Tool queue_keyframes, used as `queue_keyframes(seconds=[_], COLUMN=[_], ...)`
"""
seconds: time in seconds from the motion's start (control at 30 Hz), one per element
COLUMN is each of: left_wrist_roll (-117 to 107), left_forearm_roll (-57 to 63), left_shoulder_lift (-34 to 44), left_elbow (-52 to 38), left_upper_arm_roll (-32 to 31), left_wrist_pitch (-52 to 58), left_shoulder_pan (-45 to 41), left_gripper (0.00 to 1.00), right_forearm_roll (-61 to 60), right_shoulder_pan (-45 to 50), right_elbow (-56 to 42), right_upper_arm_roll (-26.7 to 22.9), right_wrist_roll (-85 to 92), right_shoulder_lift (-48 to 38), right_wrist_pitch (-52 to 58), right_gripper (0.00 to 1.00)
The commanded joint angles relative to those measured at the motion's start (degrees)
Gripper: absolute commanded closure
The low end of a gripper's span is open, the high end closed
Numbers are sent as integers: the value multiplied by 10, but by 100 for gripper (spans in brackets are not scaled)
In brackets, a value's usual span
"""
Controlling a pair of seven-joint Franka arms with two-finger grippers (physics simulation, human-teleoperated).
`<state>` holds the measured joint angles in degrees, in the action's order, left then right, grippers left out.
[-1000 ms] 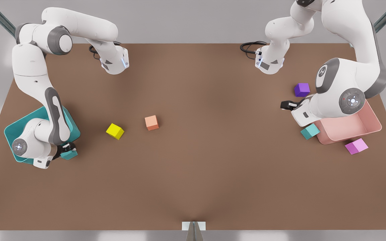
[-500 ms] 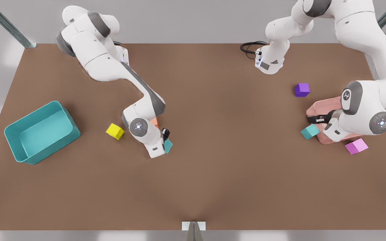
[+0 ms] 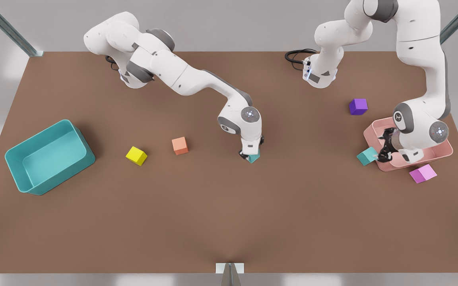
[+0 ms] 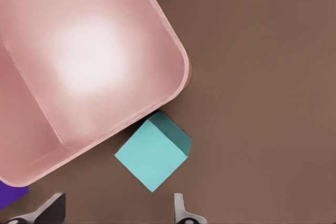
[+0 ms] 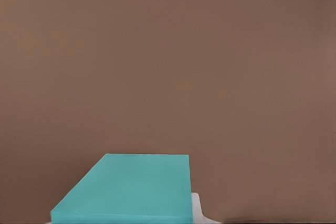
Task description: Stack the two blue cubes on top of each other
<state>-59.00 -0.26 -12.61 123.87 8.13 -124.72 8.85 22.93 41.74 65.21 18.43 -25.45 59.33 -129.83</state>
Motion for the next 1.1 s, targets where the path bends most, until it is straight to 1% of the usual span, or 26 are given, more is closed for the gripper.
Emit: queue_keyframes(seconds=[0.0, 0.03, 0.13, 0.2, 0.33, 0.47, 0.6, 0.8, 0.97, 1.0, 1.07], left_wrist_roll=[-727, -735, -735, -692, -665, -577, -564, -559, -485, -434, -413], left_forearm_roll=[-27, -44, -44, -43, -40, -40, -39, -39, -9, -7, -7], left_shoulder_lift=[0, 1, 0, -5, -9, -15, -26, -28, -35, -35, -35], left_elbow=[13, 25, 44, 44, 51, 54, 54, 53, 54, 54, 54], left_upper_arm_roll=[0, 1, 1, 0, 1, 1, 1, 2, 2, 2, 2], left_wrist_pitch=[-82, -88, -101, -141, -142, -144, -178, -178, -158, -140, -136], left_shoulder_pan=[-2, -6, -7, -7, -3, -7, -5, -5, -3, -3, -3], left_gripper=[0, 0, 0, 0, 0, 0, 0, 0, 0, 0, 0], right_forearm_roll=[-50, -50, -51, -51, -50, -49, -42, -41, -48, -49, -63], right_shoulder_pan=[0, -1, -3, -3, -3, -3, -3, -4, -13, -16, -24], right_elbow=[-1, -1, 0, 0, 3, 3, 2, -1, 0, 4, 5], right_upper_arm_roll=[-1, 0, 0, -1, -8, -9, -9, -8, -7, -4, -1], right_wrist_roll=[-282, -282, -280, -279, -277, -275, -274, -273, -278, -280, -278], right_shoulder_lift=[-2, -3, -4, -4, 2, 11, 15, 18, -11, -24, -61], right_wrist_pitch=[-7, -7, -7, -6, -7, -16, -21, -31, -28, -18, 26], right_gripper=[0, 0, 0, 0, 0, 0, 0, 0, 0, 0, 0])
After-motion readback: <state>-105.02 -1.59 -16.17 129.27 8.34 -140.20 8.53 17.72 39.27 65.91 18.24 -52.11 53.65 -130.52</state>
